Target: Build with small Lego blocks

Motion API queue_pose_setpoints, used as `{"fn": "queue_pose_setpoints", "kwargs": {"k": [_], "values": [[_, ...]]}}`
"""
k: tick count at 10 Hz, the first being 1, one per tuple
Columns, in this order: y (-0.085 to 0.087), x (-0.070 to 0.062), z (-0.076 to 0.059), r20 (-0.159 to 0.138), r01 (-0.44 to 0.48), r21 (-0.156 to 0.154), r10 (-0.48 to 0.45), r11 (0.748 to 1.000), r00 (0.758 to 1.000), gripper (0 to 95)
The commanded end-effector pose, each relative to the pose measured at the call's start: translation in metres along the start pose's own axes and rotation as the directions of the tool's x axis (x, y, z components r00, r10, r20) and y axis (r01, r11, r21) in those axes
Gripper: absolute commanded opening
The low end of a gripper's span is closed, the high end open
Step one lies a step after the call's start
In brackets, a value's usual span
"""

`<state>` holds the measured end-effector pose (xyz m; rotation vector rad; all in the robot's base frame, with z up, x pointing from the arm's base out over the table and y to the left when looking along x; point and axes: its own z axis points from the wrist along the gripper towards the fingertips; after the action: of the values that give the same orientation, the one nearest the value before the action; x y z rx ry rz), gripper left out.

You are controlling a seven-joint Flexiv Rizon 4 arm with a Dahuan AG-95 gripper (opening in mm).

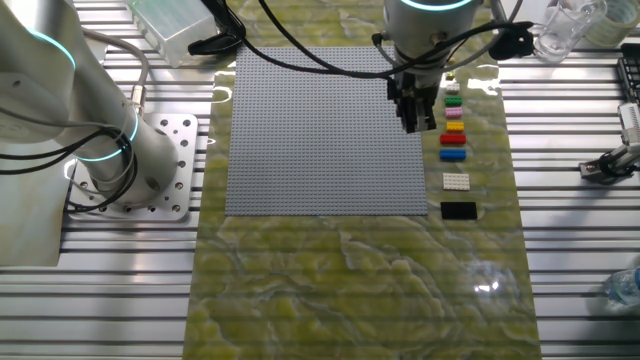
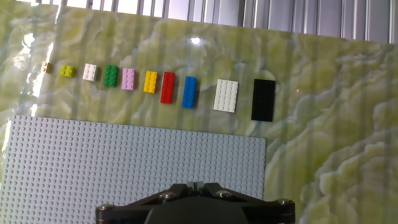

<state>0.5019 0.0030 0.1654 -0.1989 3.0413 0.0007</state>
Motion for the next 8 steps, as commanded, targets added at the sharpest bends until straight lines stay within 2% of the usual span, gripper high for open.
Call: {"fn": "queue_pose_setpoints", "kwargs": {"k": [1, 8], "values": [[0.0001, 0.0006, -0.0005, -0.002, 0.008, -0.001, -0.008, 1.000, 1.000, 0.0], [0.0021, -0.0003, 0.0032, -0.003, 0.016, -0.001, -0.016, 1.000, 1.000, 0.0]]}}
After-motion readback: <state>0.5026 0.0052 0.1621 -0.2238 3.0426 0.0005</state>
